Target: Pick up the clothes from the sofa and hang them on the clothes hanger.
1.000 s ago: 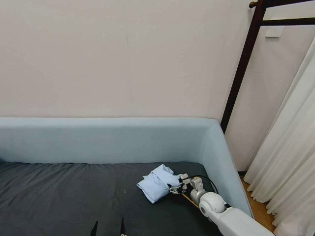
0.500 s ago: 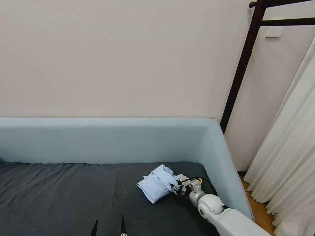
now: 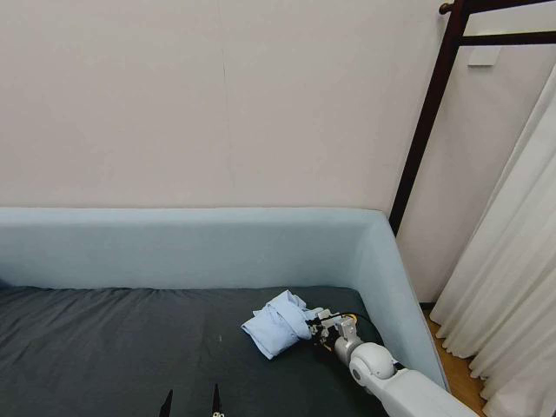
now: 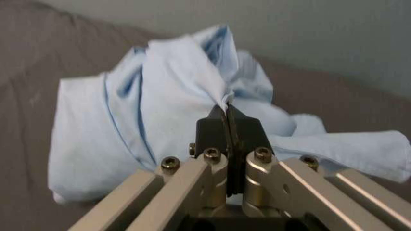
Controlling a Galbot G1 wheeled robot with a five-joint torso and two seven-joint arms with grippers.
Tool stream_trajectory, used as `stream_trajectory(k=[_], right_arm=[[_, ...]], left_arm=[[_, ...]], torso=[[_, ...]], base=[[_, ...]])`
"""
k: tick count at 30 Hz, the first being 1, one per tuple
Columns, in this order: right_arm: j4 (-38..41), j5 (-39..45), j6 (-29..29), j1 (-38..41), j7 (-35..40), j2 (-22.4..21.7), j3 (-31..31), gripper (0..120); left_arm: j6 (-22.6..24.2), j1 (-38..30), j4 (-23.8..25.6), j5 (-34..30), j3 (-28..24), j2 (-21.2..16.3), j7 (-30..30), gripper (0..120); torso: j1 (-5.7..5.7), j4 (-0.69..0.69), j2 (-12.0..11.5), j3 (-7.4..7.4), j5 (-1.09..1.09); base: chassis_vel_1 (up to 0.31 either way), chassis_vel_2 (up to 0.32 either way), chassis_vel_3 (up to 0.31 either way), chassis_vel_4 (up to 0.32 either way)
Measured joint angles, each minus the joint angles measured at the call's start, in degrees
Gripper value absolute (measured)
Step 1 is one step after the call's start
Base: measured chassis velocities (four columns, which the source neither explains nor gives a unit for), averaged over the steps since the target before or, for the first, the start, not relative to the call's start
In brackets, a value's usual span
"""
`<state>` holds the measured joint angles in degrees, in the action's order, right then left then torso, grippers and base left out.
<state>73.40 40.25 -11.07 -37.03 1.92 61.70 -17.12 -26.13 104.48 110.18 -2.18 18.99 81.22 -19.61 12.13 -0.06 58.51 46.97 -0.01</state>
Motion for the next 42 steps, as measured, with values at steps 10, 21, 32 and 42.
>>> stream_trajectory(k=[10,21,32,42], right_arm=[[23.72,16.67,-5.24,7.69,6.93,-9.81,2.18,0],[34.22,30.70,-8.43,28.97,16.89,-14.82,-1.22,0],[32.82,40.43,-9.06,45.72,19.87,-12.82,-3.86,0],[28.60,41.93,-8.74,54.62,19.48,-5.35,-8.09,0]], left_arm=[[0.34,-1.50,0.07,-1.30,0.26,-0.73,-0.20,100],[0.55,-1.68,2.01,-3.32,1.51,-1.86,-0.29,100],[0.41,-1.57,2.42,-2.96,0.96,-0.98,-0.64,100],[0.12,-1.18,2.50,-3.25,1.77,-0.21,-1.41,100]], torso=[[0.00,-0.02,0.00,0.00,0.00],[0.00,0.00,0.00,0.00,0.00],[0.00,-0.01,-0.01,0.01,0.00],[0.00,0.02,0.00,0.00,-0.02]], base=[[0.000,0.000,0.000,0.000],[0.000,0.000,0.000,0.000],[0.000,0.000,0.000,0.000],[0.000,0.000,0.000,0.000]])
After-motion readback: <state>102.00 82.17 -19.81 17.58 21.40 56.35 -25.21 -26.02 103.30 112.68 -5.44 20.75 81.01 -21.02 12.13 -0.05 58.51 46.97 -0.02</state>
